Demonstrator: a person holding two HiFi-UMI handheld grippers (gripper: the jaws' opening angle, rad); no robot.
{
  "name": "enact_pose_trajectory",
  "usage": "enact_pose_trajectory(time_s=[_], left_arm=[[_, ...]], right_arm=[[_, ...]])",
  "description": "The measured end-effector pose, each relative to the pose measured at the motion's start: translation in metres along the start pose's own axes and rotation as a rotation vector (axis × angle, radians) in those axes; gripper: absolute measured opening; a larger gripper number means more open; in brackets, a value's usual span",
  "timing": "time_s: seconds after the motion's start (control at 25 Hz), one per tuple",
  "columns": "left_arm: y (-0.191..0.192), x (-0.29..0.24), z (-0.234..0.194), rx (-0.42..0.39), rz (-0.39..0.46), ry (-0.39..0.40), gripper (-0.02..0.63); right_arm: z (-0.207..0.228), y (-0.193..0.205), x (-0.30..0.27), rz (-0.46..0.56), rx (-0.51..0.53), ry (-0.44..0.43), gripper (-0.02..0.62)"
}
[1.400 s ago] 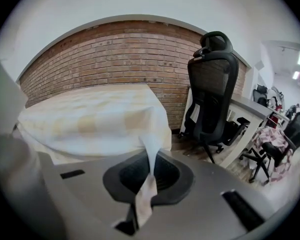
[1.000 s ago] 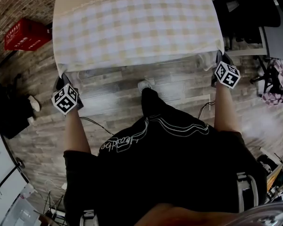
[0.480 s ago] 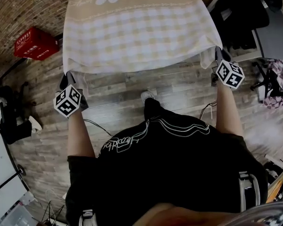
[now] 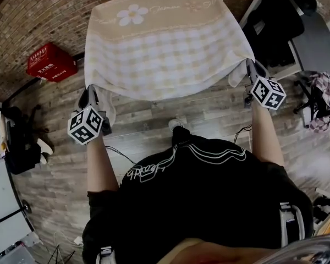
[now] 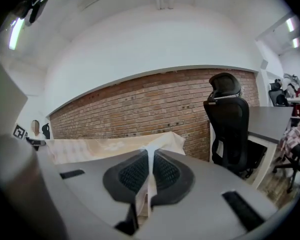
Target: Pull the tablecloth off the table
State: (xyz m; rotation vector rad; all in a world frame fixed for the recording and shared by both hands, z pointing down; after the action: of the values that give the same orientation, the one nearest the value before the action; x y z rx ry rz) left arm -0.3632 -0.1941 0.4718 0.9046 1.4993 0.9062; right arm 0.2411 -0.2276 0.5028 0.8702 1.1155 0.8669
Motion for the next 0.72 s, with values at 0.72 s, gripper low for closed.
enact_pose_trajectory(time_s=[0.72], left_arm=[[0.023,0.075,0.047,0.088,-0.013,0.090,0.006]], right_arm=[[-0.032,0.023,0.062,-0.023,-0.005,-0.132,-0.002]])
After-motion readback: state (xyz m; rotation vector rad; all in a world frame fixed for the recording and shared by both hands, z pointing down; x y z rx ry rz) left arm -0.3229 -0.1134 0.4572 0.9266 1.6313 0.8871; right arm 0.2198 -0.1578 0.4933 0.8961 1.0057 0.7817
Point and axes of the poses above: the fingertips, and each gripper's own axes: x backward along the fingers, z to its right, y out of its underside, the point moved 7 cm from there along x, backward along the fingers, and after that the axes turned 7 degrees about -z, right-handed, at the moved point
